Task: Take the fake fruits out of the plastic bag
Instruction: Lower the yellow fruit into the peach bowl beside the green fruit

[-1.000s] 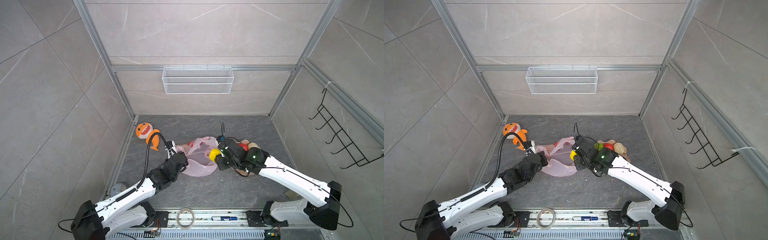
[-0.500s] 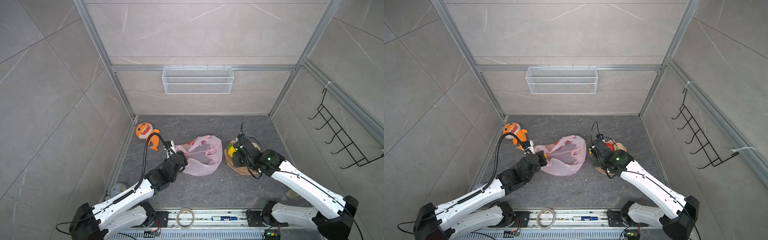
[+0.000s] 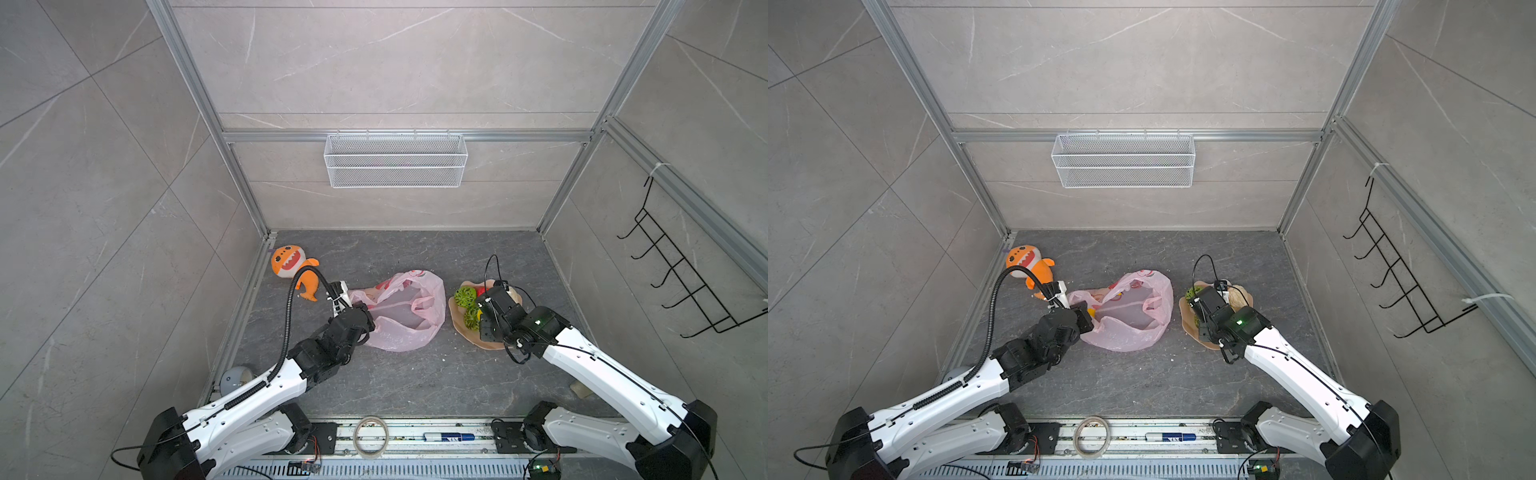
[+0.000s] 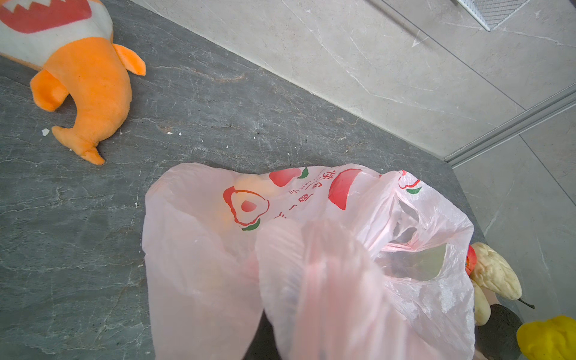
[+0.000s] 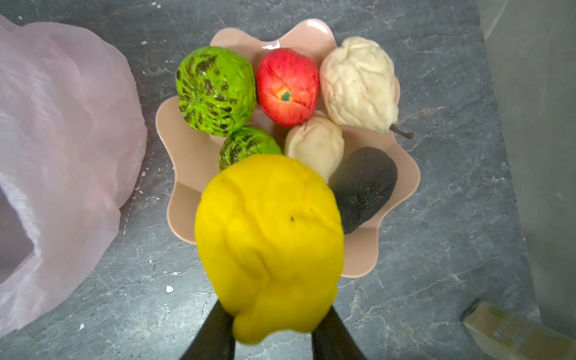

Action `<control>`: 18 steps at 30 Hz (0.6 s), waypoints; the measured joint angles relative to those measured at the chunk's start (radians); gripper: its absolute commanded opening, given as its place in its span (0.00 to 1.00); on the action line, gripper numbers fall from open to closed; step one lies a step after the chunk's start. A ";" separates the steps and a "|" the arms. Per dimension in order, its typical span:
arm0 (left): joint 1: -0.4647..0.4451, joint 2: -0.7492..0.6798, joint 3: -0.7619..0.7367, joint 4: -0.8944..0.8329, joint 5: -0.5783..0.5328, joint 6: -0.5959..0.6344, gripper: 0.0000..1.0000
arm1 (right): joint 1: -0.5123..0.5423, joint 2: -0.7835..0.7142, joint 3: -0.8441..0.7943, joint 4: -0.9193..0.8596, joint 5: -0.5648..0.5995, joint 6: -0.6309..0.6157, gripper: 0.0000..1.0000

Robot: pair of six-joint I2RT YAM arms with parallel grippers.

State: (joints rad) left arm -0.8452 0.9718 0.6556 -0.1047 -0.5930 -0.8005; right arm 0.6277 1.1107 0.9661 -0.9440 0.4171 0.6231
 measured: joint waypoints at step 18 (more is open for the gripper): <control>0.000 -0.030 -0.015 -0.005 0.001 -0.003 0.00 | -0.033 0.015 -0.102 0.011 0.010 0.085 0.36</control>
State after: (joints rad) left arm -0.8452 0.9421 0.6407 -0.1093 -0.5922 -0.8032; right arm 0.5949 1.1255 0.8639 -0.9329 0.4267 0.7082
